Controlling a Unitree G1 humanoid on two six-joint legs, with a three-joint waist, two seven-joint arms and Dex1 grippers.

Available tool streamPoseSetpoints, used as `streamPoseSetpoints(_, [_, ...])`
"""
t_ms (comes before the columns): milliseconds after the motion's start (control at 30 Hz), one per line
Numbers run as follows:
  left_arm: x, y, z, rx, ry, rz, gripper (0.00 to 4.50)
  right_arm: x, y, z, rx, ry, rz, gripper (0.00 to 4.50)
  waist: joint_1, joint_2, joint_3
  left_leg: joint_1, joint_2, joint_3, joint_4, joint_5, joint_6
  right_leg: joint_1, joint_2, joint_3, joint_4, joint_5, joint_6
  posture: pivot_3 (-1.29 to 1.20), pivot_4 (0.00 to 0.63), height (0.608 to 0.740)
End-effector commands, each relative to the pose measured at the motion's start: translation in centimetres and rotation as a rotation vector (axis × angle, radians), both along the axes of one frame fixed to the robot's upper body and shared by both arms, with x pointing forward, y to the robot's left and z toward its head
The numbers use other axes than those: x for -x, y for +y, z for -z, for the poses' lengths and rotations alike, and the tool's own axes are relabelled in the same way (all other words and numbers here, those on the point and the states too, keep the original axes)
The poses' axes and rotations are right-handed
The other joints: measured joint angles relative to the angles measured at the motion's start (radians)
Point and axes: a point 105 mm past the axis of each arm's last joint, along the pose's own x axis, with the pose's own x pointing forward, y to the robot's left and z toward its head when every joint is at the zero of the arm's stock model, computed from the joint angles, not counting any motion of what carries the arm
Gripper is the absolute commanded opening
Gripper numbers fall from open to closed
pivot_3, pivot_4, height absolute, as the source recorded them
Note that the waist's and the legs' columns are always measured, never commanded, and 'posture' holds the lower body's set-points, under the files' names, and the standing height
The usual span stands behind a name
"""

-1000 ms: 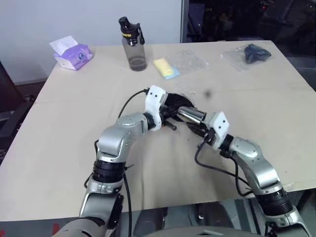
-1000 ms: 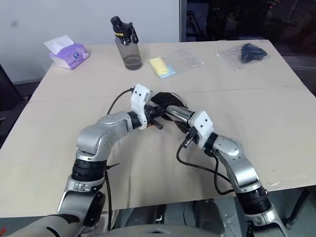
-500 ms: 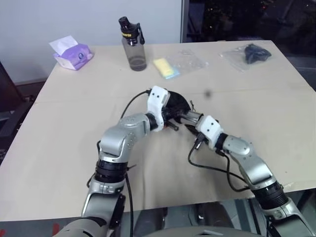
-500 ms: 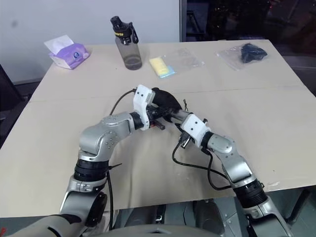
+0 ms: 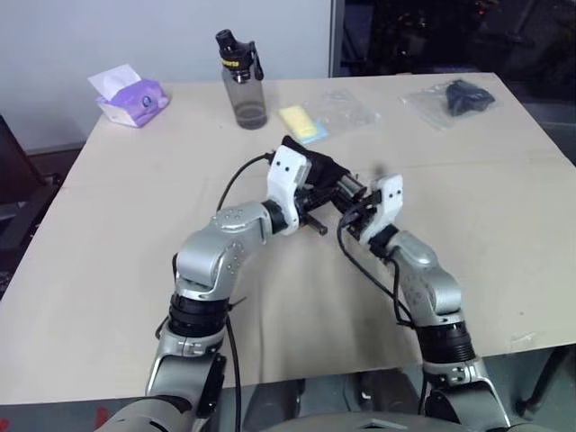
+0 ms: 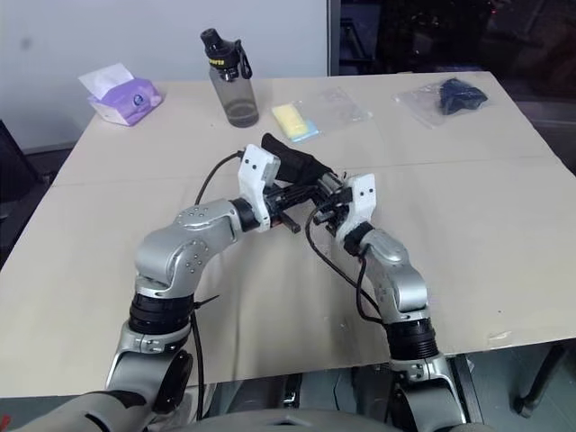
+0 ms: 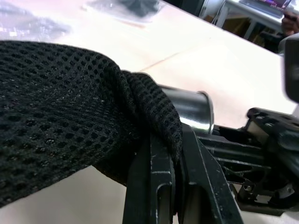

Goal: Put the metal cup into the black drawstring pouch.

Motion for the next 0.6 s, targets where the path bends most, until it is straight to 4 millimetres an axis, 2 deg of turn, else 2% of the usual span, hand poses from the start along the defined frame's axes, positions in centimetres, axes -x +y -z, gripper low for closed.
streamPoseSetpoints(33, [0.9,-0.5,1.7,-0.012,0.075,0.044,0.00,0.2,-2.5,-5.0,-0.309,-0.078,0.017,0.06,-0.001,0.001,0.000,0.000,0.000,0.000,0.000,0.000,0.000,0.000,0.000,0.000,0.000,0.000,0.000,0.00,0.150,0.740])
streamPoseSetpoints(200, [1.1,-0.5,1.7,-0.011,0.076,0.060,0.00,-0.6,-5.1,-6.7,-0.562,-0.027,0.055,0.06,-0.004,0.001,0.001,0.000,0.001,0.000,0.000,0.000,0.000,-0.001,0.001,0.000,0.001,0.000,0.000,0.00,0.150,0.740])
streamPoseSetpoints(333, [1.3,-0.7,1.4,-0.004,0.071,0.079,0.00,-0.6,-5.5,-7.7,-0.671,-0.005,0.037,0.06,-0.005,0.002,0.001,0.000,0.001,0.000,-0.001,0.000,0.000,-0.002,0.001,-0.001,0.002,0.000,0.000,0.00,0.150,0.740])
streamPoseSetpoints(400, [1.3,-0.8,1.2,0.004,0.068,0.092,0.00,-0.5,-5.3,-7.7,-0.656,-0.001,0.024,0.06,-0.005,0.002,0.001,0.000,0.001,0.000,-0.001,0.000,0.000,-0.002,0.001,0.000,0.001,0.000,0.000,0.00,0.150,0.740])
streamPoseSetpoints(500, [1.5,-1.0,0.5,0.034,0.063,0.119,0.00,-1.0,-3.9,-5.8,-0.209,-0.121,0.112,0.06,-0.007,0.002,0.002,0.000,0.000,0.001,-0.001,0.000,0.000,-0.002,0.001,0.000,0.001,0.000,0.000,0.00,0.150,0.740])
streamPoseSetpoints(600, [1.8,-1.2,-0.8,0.110,0.072,0.152,0.00,-0.9,-2.5,-3.2,0.332,-0.356,0.108,0.06,-0.006,0.002,0.002,-0.001,0.000,0.005,-0.001,0.000,0.000,-0.002,0.001,0.000,0.000,0.000,0.001,0.00,0.150,0.740])
